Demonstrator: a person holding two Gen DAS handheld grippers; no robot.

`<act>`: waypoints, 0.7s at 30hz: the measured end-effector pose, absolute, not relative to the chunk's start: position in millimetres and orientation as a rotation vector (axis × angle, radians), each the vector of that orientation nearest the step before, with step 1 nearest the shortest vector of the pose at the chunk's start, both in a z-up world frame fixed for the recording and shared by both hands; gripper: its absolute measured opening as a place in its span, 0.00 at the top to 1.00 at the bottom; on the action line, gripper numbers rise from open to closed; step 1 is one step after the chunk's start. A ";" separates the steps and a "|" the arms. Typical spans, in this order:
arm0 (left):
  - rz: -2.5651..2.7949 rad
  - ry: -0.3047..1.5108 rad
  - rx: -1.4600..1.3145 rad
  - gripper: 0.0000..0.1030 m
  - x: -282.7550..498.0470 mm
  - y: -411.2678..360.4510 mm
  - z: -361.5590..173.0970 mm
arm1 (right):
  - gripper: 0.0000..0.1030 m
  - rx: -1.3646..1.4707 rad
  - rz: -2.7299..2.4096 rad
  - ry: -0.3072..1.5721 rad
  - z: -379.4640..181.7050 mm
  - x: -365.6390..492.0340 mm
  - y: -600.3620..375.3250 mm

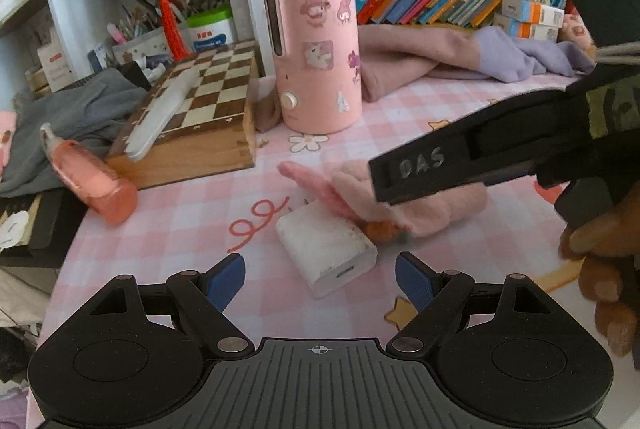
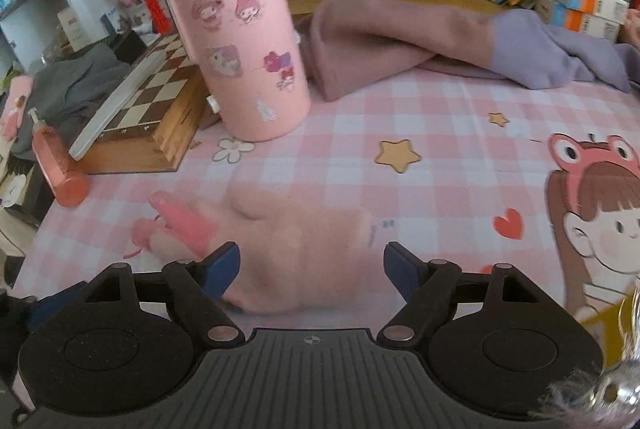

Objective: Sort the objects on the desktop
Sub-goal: 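Move both grippers toward the white power bank and pink glove, then close the left gripper on the power bank while the right grasps the pink glove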

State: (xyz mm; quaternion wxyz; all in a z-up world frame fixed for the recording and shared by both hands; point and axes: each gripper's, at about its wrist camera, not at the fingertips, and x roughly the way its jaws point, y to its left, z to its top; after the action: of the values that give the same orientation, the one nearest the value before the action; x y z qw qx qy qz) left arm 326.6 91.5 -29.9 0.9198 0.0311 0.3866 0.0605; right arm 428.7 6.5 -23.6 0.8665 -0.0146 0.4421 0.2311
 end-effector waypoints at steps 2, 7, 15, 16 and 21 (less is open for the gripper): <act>0.128 0.794 0.066 0.18 333.0 91.5 -31.6 | 0.25 -0.043 0.480 0.941 -29.1 434.5 10.4; 0.127 0.789 0.066 0.19 344.5 91.7 -33.6 | 0.64 -0.098 0.502 0.932 -31.9 440.3 13.0; 0.145 0.831 0.047 0.24 353.9 94.7 -43.6 | 0.79 -0.087 0.458 0.845 -15.2 442.1 -4.9; 0.144 0.829 0.032 0.26 352.9 96.4 -43.9 | 0.79 -0.075 0.450 0.839 -13.1 442.8 -8.0; 0.134 0.825 -0.031 0.49 351.1 100.6 -42.7 | 0.79 -0.023 0.449 0.847 -7.9 442.7 -16.0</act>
State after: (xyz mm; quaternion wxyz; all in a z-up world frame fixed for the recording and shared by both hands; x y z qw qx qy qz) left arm 351.1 100.6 -42.7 0.9138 -0.0149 0.4006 0.0650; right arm 442.7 -16.0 -7.9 0.8873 -0.0110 0.4074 0.2160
